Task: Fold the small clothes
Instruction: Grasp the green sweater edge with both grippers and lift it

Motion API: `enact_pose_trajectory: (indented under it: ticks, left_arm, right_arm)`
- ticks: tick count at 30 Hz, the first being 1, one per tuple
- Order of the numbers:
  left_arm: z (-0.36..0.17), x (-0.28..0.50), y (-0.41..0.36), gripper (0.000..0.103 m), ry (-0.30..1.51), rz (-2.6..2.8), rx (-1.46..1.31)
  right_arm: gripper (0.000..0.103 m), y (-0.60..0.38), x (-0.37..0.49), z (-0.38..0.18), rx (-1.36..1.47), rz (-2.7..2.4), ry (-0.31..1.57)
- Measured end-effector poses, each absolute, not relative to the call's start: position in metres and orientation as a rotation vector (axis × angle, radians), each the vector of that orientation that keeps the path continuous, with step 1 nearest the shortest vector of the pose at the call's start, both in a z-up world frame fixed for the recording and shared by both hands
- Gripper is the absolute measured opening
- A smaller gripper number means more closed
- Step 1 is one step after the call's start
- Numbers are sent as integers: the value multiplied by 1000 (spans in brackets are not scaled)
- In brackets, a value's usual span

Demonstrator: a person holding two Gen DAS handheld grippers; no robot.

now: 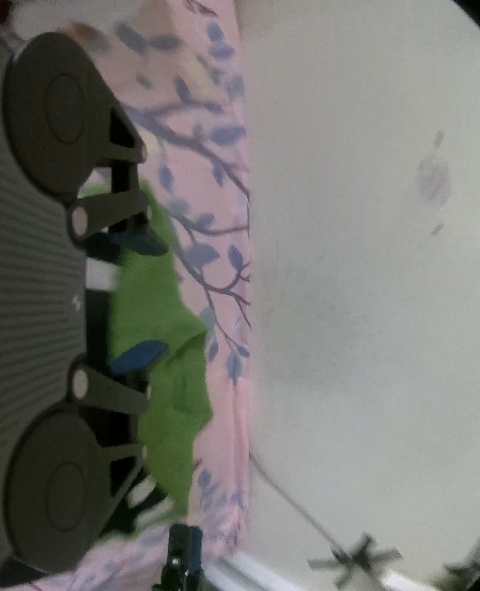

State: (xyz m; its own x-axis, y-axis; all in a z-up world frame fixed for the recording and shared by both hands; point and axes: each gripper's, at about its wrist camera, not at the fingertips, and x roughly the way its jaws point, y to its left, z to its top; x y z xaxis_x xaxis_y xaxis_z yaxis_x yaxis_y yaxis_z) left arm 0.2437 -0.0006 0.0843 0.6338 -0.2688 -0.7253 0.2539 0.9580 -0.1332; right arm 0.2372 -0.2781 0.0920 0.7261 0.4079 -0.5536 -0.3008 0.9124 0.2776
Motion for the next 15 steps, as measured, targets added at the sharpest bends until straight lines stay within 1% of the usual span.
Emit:
enact_pose_trajectory:
  ticks: [3,5,6,7,8,9,10,12,13,15]
  left_arm:
    - [59,284,-30,56,874,-273,3]
    - [44,295,-38,56,893,-272,8]
    - [38,299,-43,50,899,-272,13]
    - [32,303,-48,34,908,-280,23]
    - [28,303,-50,29,912,-294,31]
    - [28,300,-52,22,888,-290,47]
    - [29,296,-53,14,875,-286,69]
    - [36,287,-48,13,859,-301,62]
    - [43,279,-43,13,844,-309,43]
    - [64,258,-32,13,801,-337,6]
  right_arm:
    - [64,-257,289,74,175,392,715]
    - [64,-244,313,60,144,390,761]
    - [64,-240,321,53,137,394,783]
    - [64,-236,327,46,132,398,802]
    - [62,-234,331,42,122,408,812]
    - [47,-230,330,42,92,410,790]
    - [36,-226,327,44,59,428,780]
    - [22,-225,317,49,42,424,744]
    - [19,-226,309,55,40,433,721]
    - [17,-227,288,68,41,440,673]
